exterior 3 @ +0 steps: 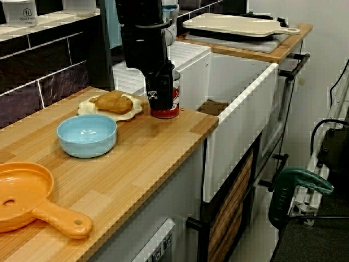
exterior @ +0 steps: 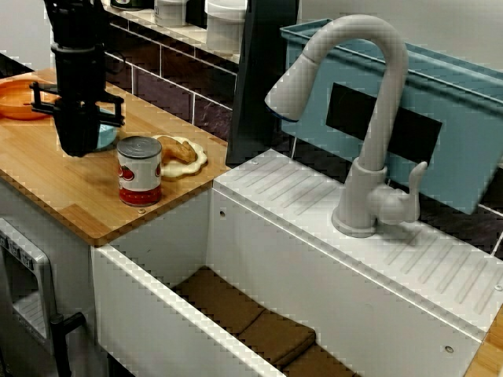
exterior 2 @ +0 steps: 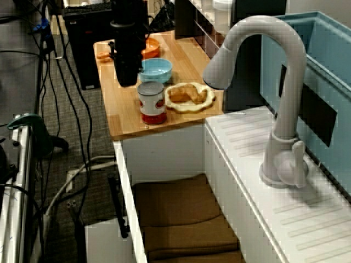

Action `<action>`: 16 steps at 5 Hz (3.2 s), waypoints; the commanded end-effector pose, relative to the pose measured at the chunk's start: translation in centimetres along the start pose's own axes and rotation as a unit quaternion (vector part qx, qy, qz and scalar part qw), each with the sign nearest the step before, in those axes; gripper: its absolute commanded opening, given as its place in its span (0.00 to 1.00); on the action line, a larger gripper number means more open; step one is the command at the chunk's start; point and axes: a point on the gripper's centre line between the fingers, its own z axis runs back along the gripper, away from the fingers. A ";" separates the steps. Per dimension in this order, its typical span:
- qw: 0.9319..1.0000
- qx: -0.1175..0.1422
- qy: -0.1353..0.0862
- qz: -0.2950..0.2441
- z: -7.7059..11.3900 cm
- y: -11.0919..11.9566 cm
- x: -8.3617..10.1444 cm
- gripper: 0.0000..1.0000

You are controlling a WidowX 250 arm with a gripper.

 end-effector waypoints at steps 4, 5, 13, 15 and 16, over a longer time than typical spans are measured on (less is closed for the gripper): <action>0.987 0.090 -0.051 -0.124 -3.2 4.6 -6.7 1.00; 0.981 0.097 -0.059 -0.156 -4.0 1.5 -8.1 1.00; 0.968 0.065 -0.129 -0.207 -1.3 -14.9 -3.0 0.00; 0.970 0.057 -0.131 -0.198 0.5 -14.0 -0.9 0.00; 0.970 0.063 -0.133 -0.196 0.2 -12.3 -0.6 0.00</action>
